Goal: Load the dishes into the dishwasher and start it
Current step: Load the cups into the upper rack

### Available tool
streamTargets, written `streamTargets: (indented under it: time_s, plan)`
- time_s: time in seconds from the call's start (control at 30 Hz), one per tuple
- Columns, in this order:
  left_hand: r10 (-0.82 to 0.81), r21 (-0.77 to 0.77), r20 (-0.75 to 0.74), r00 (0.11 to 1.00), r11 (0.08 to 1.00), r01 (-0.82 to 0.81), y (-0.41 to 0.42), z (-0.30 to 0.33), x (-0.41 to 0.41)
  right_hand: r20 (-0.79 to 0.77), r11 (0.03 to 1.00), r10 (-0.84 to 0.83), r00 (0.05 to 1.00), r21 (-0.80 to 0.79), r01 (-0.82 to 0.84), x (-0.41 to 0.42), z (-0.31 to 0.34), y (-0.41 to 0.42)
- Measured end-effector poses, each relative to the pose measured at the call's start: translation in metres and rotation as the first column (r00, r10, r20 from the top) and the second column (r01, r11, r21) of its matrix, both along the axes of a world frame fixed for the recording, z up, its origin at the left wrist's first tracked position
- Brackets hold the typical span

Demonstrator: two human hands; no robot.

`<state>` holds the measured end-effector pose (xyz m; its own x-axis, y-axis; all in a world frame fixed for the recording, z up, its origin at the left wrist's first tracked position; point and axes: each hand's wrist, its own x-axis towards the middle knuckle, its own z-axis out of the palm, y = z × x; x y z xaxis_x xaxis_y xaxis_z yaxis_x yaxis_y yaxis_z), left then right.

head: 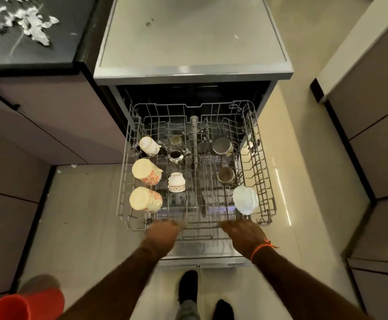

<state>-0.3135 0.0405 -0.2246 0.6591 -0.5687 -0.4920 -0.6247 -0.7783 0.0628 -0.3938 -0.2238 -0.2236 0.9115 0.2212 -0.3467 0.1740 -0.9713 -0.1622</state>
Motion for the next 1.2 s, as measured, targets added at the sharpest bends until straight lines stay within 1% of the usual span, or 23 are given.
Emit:
streamTargets:
  time_s: [0.13,0.17,0.23,0.33,0.43,0.5,0.63,0.7,0.83,0.93,1.03,1.13,1.17,1.2]
  plan:
    - [0.015,-0.029,0.006,1.0,0.999,-0.015,0.002,0.006,0.001,-0.01,0.997,0.063,0.998,-0.049,-0.064,-0.002,-0.008,-0.001]
    - [0.01,-0.035,0.016,1.0,0.999,-0.009,0.002,0.006,0.003,0.009,0.996,0.068,0.998,-0.061,-0.068,0.0,-0.008,0.0]
    - [-0.002,-0.036,0.038,0.999,0.999,0.003,0.001,0.003,0.017,0.057,0.997,0.05,0.997,-0.066,-0.046,0.013,-0.006,0.001]
    - [-0.019,-0.021,0.075,0.997,1.0,0.021,-0.005,0.0,0.051,0.076,0.998,-0.007,0.997,-0.065,0.012,0.043,-0.003,-0.003]
    - [-0.043,-0.011,0.103,0.994,0.999,0.044,-0.018,0.0,0.095,0.085,0.994,-0.042,0.995,-0.099,0.051,0.086,-0.002,-0.01]
    - [-0.04,-0.03,0.123,0.992,0.999,0.044,-0.027,0.003,0.123,0.116,0.991,-0.05,0.992,-0.117,0.064,0.116,0.004,-0.016]
    - [-0.056,-0.002,0.214,0.975,0.998,0.058,-0.043,-0.001,0.182,0.202,0.986,-0.058,0.978,-0.144,0.088,0.177,0.011,-0.027]
    - [-0.052,-0.013,0.228,0.972,0.998,0.056,-0.051,0.001,0.218,0.232,0.983,-0.054,0.971,-0.161,0.093,0.211,0.009,-0.033]
    - [-0.073,0.011,0.286,0.955,0.997,0.073,-0.06,-0.004,0.278,0.282,0.985,-0.042,0.959,-0.147,0.086,0.264,-0.002,-0.042]
    - [-0.035,-0.077,0.358,0.933,0.995,0.067,-0.064,-0.022,0.313,0.334,0.985,-0.05,0.941,-0.137,0.101,0.296,-0.012,-0.054]
    - [0.013,-0.179,0.386,0.922,0.982,0.062,-0.071,-0.028,0.343,0.383,0.986,-0.049,0.922,-0.13,0.107,0.328,-0.013,-0.061]
    - [0.068,-0.212,0.438,0.897,0.977,0.029,-0.08,-0.026,0.375,0.427,0.983,-0.115,0.897,-0.081,0.165,0.358,-0.011,-0.062]
    - [0.122,-0.254,0.422,0.898,0.967,-0.013,-0.082,-0.026,0.385,0.44,0.98,-0.149,0.885,-0.053,0.191,0.367,-0.01,-0.063]
    - [0.21,-0.333,0.378,0.901,0.939,-0.079,-0.084,-0.027,0.392,0.445,0.977,-0.177,0.878,-0.029,0.212,0.376,-0.012,-0.063]
